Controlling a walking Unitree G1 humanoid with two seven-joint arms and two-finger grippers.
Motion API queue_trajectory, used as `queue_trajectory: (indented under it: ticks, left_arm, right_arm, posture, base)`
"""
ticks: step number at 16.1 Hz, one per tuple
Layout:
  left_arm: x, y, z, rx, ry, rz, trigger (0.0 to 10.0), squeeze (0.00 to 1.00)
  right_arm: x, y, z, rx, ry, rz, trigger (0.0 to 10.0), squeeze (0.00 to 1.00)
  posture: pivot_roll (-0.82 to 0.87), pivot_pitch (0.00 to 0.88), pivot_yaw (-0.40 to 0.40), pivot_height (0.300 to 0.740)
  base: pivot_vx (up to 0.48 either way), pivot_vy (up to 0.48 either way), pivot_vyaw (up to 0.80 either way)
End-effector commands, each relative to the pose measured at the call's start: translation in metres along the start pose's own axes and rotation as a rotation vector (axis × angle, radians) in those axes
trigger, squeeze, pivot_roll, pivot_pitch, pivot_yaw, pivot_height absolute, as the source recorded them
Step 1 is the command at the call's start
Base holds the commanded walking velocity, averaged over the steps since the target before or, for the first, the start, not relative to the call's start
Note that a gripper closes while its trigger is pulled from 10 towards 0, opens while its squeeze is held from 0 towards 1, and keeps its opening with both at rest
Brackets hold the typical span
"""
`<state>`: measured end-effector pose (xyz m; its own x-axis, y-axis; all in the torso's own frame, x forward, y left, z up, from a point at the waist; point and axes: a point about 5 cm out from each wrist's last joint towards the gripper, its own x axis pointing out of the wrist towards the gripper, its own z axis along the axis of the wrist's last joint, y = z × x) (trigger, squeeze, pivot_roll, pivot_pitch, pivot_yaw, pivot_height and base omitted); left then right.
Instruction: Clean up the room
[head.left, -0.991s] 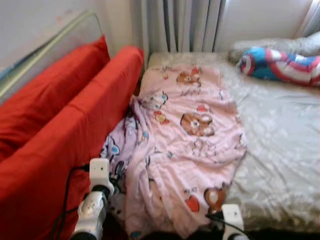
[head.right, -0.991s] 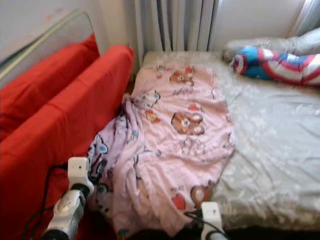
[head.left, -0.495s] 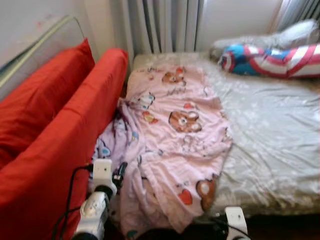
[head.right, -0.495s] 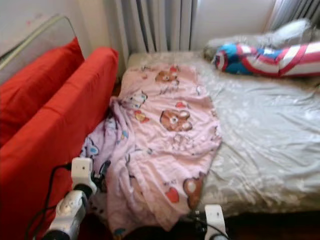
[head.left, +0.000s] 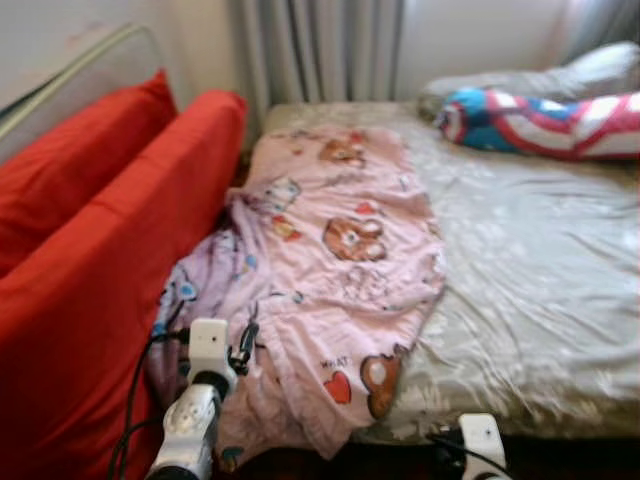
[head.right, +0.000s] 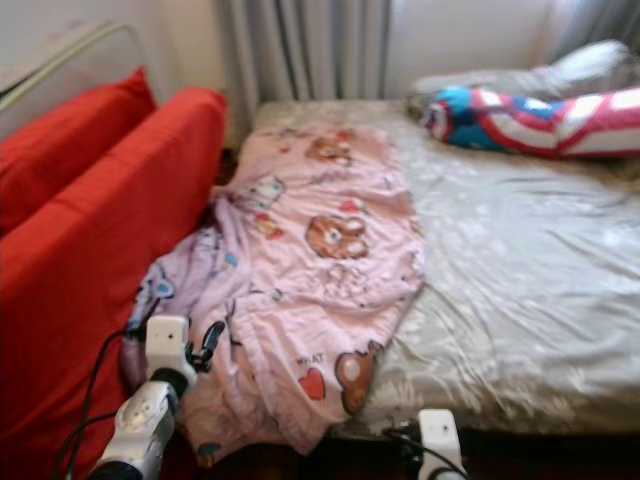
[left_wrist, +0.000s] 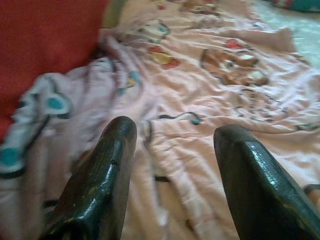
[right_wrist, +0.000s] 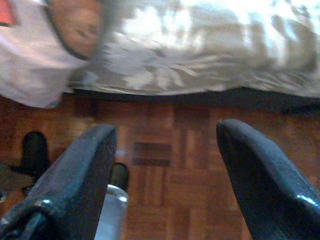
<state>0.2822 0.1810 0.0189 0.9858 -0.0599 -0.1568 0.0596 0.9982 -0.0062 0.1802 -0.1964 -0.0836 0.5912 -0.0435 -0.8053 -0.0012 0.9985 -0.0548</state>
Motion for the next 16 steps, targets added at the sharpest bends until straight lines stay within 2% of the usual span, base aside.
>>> queue_trajectory:
  ticks: [1, 5, 14, 16]
  left_arm:
    - [-0.0011, 0.0058, 0.0002, 0.008, 0.001, 0.013, 10.0, 0.00]
    - [0.0021, 0.0059, 0.0039, -0.027, -0.010, 0.020, 10.0, 0.00]
    - [0.0046, -0.0007, 0.0065, -0.035, -0.019, -0.009, 10.0, 0.00]
    - [0.0041, -0.0006, 0.0059, -0.035, -0.017, -0.010, 10.0, 0.00]
  right_arm:
    - [0.0005, 0.0067, 0.0000, 0.005, -0.001, 0.016, 10.0, 0.00]
    - [0.0005, 0.0065, 0.0000, 0.004, -0.002, 0.016, 10.0, 0.00]
    - [0.0005, 0.0052, -0.0020, -0.020, 0.023, -0.005, 10.0, 0.00]
    - [0.0005, 0.0056, -0.0023, -0.019, 0.025, 0.001, 10.0, 0.00]
  posture:
    - [0.02, 0.003, 0.026, 0.740]
    - [0.02, 0.000, 0.025, 0.740]
    - [0.02, 0.001, 0.025, 0.740]
    - [0.02, 0.001, 0.025, 0.710]
  base:
    - [0.000, 0.000, 0.00]
    - [0.000, 0.000, 0.00]
    - [0.000, 0.000, 0.00]
    - [0.000, 0.000, 0.00]
